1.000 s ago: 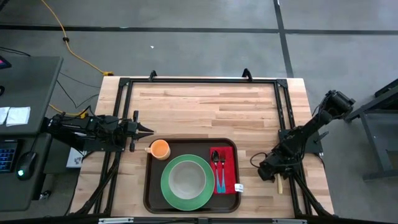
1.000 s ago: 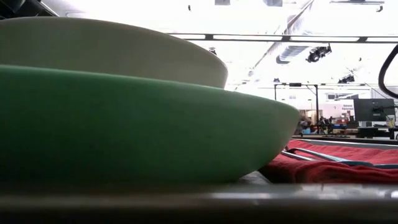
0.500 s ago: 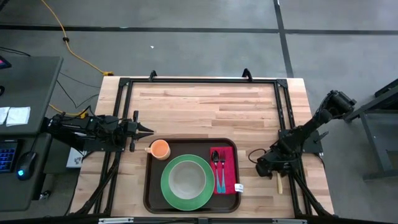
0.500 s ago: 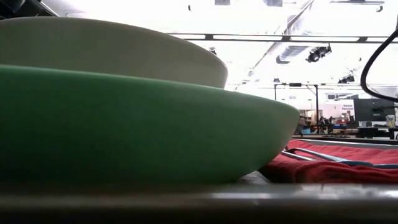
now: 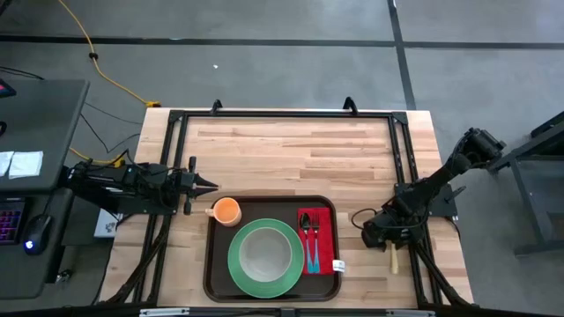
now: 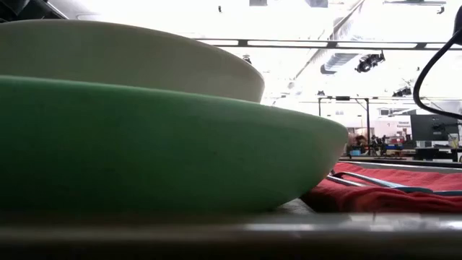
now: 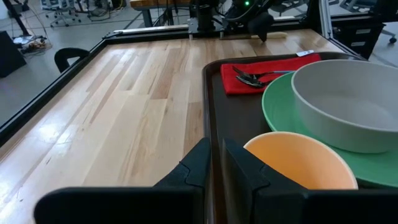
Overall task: Set up tray
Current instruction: Put the yellow table knife on top of the red table napkin to the right of the blue fork
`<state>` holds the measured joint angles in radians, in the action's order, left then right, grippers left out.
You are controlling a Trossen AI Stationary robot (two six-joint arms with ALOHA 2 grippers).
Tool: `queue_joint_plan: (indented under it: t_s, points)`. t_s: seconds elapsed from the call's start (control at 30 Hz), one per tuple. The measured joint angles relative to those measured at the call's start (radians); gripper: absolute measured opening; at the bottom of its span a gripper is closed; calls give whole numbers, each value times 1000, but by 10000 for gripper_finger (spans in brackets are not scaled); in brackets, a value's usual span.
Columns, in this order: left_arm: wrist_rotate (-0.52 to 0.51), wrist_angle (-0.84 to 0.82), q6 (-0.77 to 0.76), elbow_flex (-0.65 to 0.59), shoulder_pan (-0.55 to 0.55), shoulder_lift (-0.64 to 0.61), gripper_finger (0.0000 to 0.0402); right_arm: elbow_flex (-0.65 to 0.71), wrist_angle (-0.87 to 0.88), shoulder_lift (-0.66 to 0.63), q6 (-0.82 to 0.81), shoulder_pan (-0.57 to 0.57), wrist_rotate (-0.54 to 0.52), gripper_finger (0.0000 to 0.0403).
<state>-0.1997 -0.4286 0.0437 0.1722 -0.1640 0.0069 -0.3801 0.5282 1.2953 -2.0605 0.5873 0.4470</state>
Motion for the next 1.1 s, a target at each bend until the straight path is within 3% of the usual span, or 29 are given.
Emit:
queue_joint_plan:
  t_s: [0.3, 1.1]
  points:
    - [0, 0, 0, 0, 0, 0, 74, 3, -5, 0, -1, 0, 14, 127]
    - [0, 0, 0, 0, 0, 0, 74, 3, -59, 1, -1, 1, 34, 38]
